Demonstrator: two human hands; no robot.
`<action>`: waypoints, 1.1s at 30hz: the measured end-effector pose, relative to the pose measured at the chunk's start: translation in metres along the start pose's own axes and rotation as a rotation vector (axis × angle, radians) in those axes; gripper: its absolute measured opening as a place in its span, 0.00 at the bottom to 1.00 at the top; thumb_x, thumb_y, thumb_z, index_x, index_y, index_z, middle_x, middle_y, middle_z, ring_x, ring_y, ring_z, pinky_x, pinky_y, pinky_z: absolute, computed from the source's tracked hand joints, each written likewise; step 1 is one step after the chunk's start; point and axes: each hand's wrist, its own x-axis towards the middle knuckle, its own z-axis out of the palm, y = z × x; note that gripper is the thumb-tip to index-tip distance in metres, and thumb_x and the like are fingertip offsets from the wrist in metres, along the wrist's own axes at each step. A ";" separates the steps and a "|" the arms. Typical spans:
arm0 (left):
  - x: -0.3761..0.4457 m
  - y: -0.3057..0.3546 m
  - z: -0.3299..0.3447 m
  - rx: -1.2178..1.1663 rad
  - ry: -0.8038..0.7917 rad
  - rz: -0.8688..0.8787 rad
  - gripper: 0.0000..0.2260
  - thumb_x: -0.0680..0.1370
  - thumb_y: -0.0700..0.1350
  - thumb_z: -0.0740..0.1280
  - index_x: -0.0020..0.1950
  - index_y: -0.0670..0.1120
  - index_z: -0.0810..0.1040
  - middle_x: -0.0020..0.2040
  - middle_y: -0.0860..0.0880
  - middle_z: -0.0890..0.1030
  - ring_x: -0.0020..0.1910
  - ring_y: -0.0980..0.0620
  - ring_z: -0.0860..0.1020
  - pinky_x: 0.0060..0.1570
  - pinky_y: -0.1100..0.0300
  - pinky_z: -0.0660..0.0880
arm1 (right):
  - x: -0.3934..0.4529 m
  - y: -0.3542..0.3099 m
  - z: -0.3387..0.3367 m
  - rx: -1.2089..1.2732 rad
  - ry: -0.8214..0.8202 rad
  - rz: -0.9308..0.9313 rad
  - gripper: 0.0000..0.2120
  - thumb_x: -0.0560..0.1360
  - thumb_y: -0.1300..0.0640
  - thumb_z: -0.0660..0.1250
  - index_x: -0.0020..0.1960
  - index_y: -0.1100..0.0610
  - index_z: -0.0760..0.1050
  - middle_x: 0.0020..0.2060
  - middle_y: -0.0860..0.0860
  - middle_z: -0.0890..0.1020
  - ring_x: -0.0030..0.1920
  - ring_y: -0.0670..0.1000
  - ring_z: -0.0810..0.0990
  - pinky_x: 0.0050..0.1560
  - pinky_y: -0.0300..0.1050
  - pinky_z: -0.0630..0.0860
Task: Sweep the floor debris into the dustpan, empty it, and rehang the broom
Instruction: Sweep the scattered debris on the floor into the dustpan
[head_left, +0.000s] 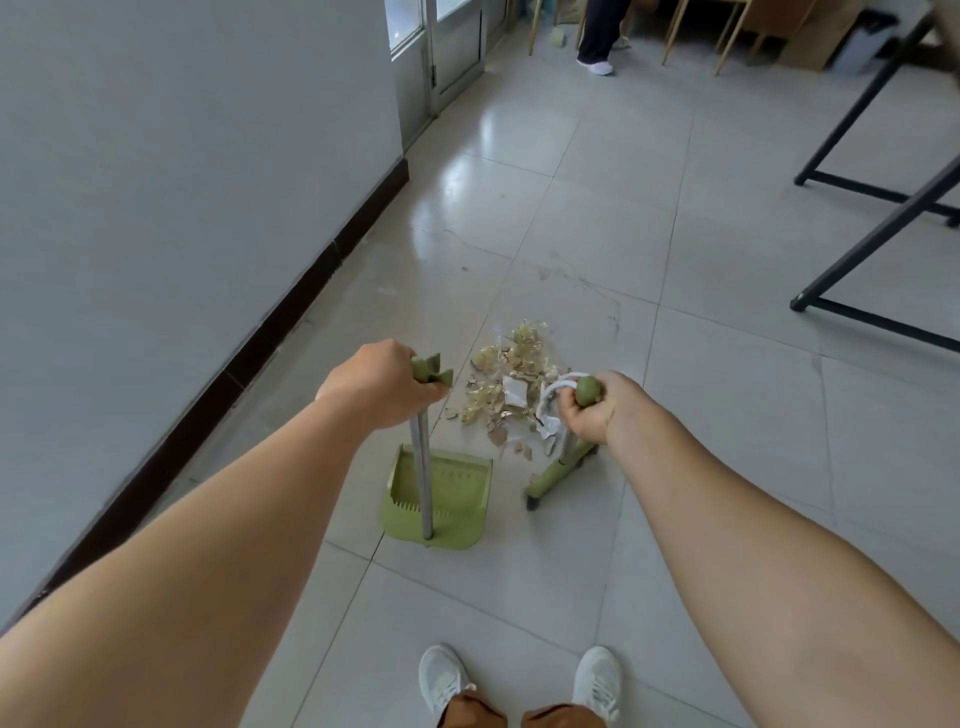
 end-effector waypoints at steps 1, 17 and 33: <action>0.001 -0.004 0.000 0.002 -0.003 -0.003 0.19 0.74 0.63 0.68 0.41 0.48 0.76 0.36 0.50 0.78 0.34 0.50 0.76 0.31 0.59 0.70 | 0.002 0.000 0.006 0.041 -0.027 0.009 0.11 0.79 0.63 0.57 0.41 0.66 0.72 0.43 0.61 0.74 0.29 0.54 0.75 0.13 0.37 0.68; 0.003 -0.020 0.002 0.030 -0.035 -0.008 0.17 0.75 0.61 0.69 0.44 0.47 0.78 0.37 0.50 0.80 0.35 0.51 0.77 0.31 0.59 0.71 | -0.028 -0.018 0.048 0.128 -0.129 -0.082 0.11 0.78 0.64 0.57 0.40 0.66 0.73 0.47 0.58 0.74 0.33 0.51 0.73 0.14 0.36 0.69; -0.007 -0.021 -0.004 0.002 0.016 -0.048 0.18 0.75 0.62 0.69 0.40 0.47 0.76 0.36 0.50 0.78 0.33 0.50 0.76 0.30 0.59 0.70 | -0.028 -0.003 0.070 -0.232 -0.255 0.063 0.14 0.79 0.65 0.51 0.37 0.64 0.68 0.32 0.57 0.71 0.13 0.50 0.68 0.13 0.33 0.65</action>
